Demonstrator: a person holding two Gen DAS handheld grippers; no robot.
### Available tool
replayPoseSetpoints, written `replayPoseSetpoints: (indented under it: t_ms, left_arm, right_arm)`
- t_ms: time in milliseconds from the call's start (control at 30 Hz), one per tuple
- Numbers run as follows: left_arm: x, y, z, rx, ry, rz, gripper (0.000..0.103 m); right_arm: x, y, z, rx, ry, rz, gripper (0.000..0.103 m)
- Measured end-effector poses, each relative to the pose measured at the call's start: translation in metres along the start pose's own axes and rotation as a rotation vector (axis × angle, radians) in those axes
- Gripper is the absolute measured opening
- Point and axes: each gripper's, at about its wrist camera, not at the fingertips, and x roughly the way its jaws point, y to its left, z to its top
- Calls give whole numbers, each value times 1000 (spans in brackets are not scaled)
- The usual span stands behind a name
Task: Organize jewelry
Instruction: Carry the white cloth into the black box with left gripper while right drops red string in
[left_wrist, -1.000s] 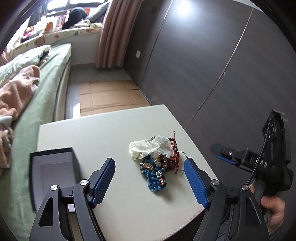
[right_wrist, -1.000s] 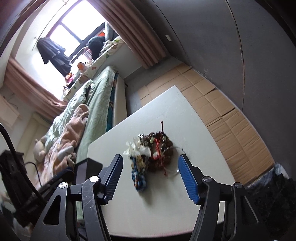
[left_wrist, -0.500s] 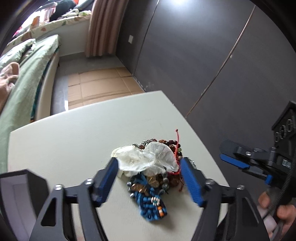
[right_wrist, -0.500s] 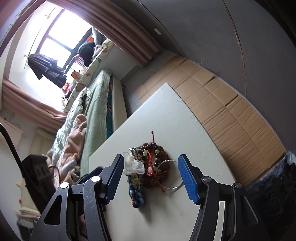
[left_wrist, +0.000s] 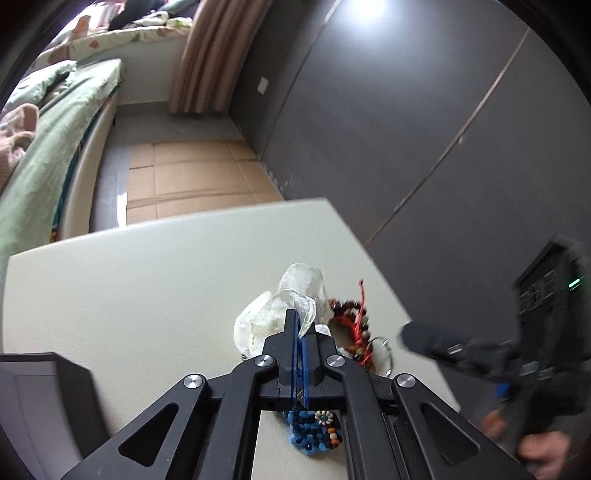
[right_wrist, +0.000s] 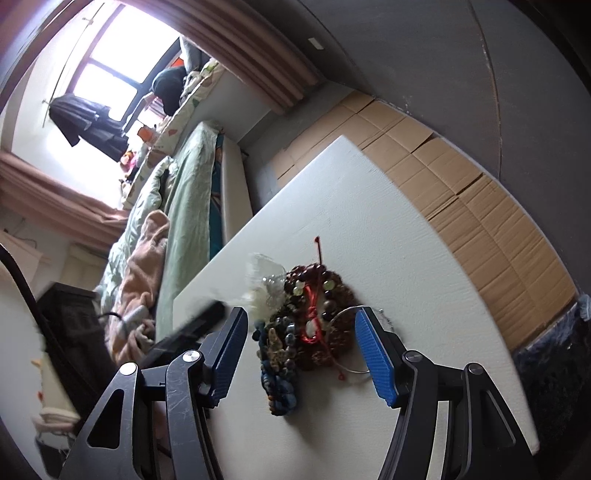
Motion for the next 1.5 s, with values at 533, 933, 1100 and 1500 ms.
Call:
replayPoseSetpoints:
  t_ms: [533,933,1100,1500]
  left_arm:
    - [-69,28,3,-49,-100,36,1]
    - [-104,57,-8,-100,-144,92,1]
    - [-119,67,-14,-118,-170,127,1]
    - [-137,93,-23,-222,-194,167,1]
  right_arm:
    - [30,4,-9,-71,62,-175,6]
    - [-14,27,-15,-136,-68,-59,4]
    - [-32,56,-15,-202,-107,-9,4]
    - [-38,145,-10,-377,-103,86,4]
